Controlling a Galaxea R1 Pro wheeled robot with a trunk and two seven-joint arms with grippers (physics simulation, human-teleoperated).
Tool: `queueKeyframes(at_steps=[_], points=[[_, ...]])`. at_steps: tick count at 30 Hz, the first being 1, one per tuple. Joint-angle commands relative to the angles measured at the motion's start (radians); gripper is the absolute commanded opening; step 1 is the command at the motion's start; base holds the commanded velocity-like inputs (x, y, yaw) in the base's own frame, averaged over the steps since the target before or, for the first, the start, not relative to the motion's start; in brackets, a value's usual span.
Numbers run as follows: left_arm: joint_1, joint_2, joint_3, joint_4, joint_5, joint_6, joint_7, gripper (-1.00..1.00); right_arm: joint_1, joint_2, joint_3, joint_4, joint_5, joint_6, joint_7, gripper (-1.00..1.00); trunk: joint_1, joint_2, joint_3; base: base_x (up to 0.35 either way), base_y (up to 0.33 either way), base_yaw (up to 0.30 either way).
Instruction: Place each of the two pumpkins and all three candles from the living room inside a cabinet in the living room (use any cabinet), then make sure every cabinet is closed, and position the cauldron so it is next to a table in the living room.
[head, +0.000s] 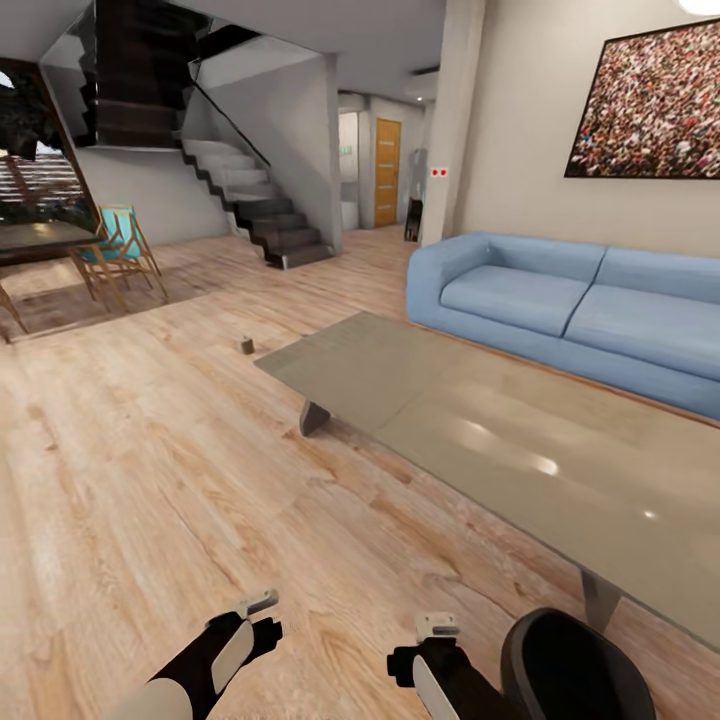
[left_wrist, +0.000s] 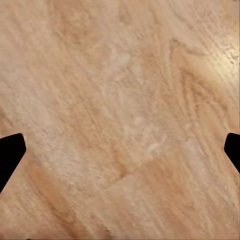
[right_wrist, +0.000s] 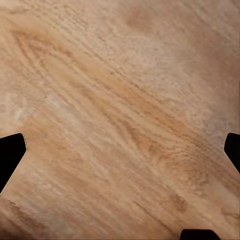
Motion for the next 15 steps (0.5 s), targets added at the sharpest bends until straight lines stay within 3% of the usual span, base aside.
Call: queueKeyframes(at_steps=[1,15], points=[[0.0,0.001,-0.008,-0.002,0.01,0.003,0.008,1.0,0.0,-0.001,0.004,-0.002,-0.011,0.003,-0.01,1.0,0.0,0.0,-0.002,0.045,0.0,0.262],[0.0,0.001,-0.008,-0.002,0.011,0.001,0.008,1.0,0.0,-0.001,0.004,-0.002,-0.011,0.003,-0.01,1.0,0.0,0.0,-0.012,0.069,0.0,0.262]])
